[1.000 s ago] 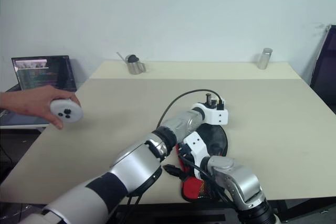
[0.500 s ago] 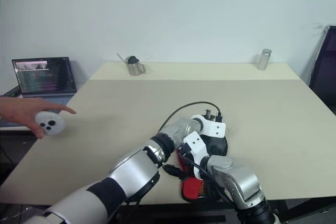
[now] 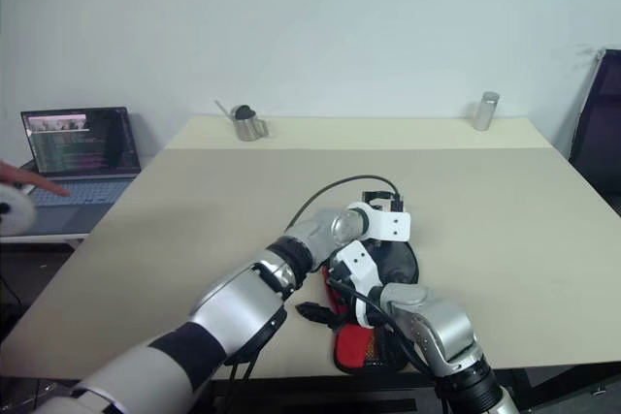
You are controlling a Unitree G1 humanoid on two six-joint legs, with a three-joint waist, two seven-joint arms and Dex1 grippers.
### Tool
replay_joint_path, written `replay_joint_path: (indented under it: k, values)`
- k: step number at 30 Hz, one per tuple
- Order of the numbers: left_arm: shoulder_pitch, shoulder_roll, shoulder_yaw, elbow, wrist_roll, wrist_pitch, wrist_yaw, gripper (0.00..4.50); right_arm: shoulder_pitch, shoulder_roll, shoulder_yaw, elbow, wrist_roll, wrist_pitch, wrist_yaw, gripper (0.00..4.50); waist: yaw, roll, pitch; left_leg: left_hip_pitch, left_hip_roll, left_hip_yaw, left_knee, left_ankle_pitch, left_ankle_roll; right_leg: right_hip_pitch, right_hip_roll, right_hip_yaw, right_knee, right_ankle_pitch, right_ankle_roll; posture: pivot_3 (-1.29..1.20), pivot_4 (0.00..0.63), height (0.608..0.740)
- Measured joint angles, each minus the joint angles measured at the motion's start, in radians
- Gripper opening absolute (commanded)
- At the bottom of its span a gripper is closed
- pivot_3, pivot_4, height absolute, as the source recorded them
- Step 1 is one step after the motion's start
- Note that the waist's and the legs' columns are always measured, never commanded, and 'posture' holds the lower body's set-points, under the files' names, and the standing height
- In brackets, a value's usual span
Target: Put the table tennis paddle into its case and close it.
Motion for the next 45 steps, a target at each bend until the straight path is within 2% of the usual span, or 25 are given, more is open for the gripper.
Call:
replay_joint_path:
  k: [7, 13, 18, 21, 23, 27, 30, 35, 39, 42, 45]
  values:
    - [-0.028, 0.093, 0.046, -0.022, -0.081, -0.101, -0.228, 4.46, -0.001, -0.017, 0.010, 0.044, -0.001, -0.066, 0.045, 4.50, -0.002, 0.000, 0.001, 0.000, 0.000, 0.000, 0.000, 0.000, 0.000, -0.001, 0.000, 0.000, 0.000, 0.000, 0.000, 0.00, 0.150, 0.740]
    - [-0.054, 0.289, 0.092, -0.117, -0.165, -0.201, -0.418, 4.46, 0.004, -0.033, 0.016, 0.051, -0.001, -0.099, 0.066, 4.50, -0.001, 0.001, 0.001, -0.002, 0.000, 0.000, 0.000, 0.000, -0.001, -0.003, 0.000, 0.000, 0.001, 0.000, 0.000, 0.00, 0.150, 0.740]
    - [-0.003, 0.403, 0.206, -0.283, -0.378, -0.225, -0.726, 4.46, 0.004, -0.044, 0.015, 0.054, -0.001, -0.109, 0.075, 4.50, 0.000, 0.001, 0.001, -0.002, -0.001, -0.001, 0.000, 0.000, 0.000, -0.003, 0.000, 0.000, 0.000, 0.000, -0.001, 0.00, 0.150, 0.740]
    - [0.103, 0.444, 0.265, -0.450, -0.542, -0.139, -0.914, 4.46, 0.001, -0.053, 0.019, 0.062, -0.001, -0.131, 0.084, 4.50, -0.001, 0.001, 0.001, -0.002, 0.000, -0.001, 0.000, 0.000, 0.000, -0.003, 0.000, 0.000, 0.001, 0.000, -0.001, 0.00, 0.150, 0.740]
    - [0.168, 0.463, 0.295, -0.552, -0.620, -0.054, -0.969, 4.46, 0.002, -0.071, 0.023, 0.064, -0.001, -0.153, 0.097, 4.50, -0.001, 0.001, 0.002, -0.003, 0.000, -0.001, 0.001, 0.000, 0.000, -0.003, 0.000, 0.000, 0.000, 0.000, -0.001, 0.00, 0.150, 0.740]
    - [0.310, 0.492, 0.353, -0.741, -0.708, 0.101, -0.954, 4.46, -0.013, -0.136, -0.027, 0.044, 0.022, -0.134, 0.113, 4.50, 0.004, 0.001, 0.002, -0.003, -0.002, -0.002, 0.002, 0.000, 0.000, -0.003, 0.000, 0.000, 0.000, 0.000, -0.001, 0.00, 0.150, 0.740]
    - [0.426, 0.479, 0.394, -0.837, -0.765, 0.244, -0.888, 4.46, -0.049, -0.251, -0.118, -0.032, 0.055, -0.059, 0.125, 4.50, 0.006, 0.002, 0.005, -0.006, -0.001, -0.003, 0.002, 0.000, 0.000, -0.004, 0.000, 0.000, 0.000, 0.000, -0.001, 0.00, 0.150, 0.740]
    - [0.500, 0.426, 0.400, -0.928, -0.807, 0.381, -0.809, 4.46, -0.135, -0.428, -0.189, -0.221, 0.149, -0.002, 0.220, 4.50, 0.006, 0.003, 0.007, -0.008, 0.001, -0.004, 0.001, 0.001, -0.001, -0.005, 0.000, 0.000, -0.002, -0.001, -0.002, 0.00, 0.150, 0.740]
    - [0.526, 0.373, 0.400, -0.974, -0.842, 0.458, -0.769, 4.46, -0.202, -0.571, -0.232, -0.253, 0.197, -0.012, 0.336, 4.50, 0.006, 0.003, 0.008, -0.009, 0.000, -0.004, 0.001, 0.000, 0.000, -0.004, -0.001, 0.000, -0.007, 0.000, -0.002, 0.00, 0.150, 0.740]
    - [0.515, 0.289, 0.401, -0.962, -0.843, 0.531, -0.669, 4.46, -0.333, -0.646, -0.186, -0.163, 0.106, -0.138, 0.390, 4.50, 0.008, 0.003, 0.008, -0.009, 0.000, -0.003, 0.001, 0.000, 0.000, -0.003, -0.001, -0.001, -0.008, 0.000, -0.002, 0.00, 0.150, 0.740]
    - [0.511, 0.216, 0.374, -0.949, -0.840, 0.581, -0.608, 4.46, -0.489, -0.662, -0.055, 0.071, -0.133, -0.345, 0.369, 4.50, 0.005, 0.003, 0.008, -0.008, 0.000, -0.001, 0.000, 0.000, 0.000, -0.003, -0.001, -0.001, -0.008, 0.000, -0.002, 0.00, 0.150, 0.740]
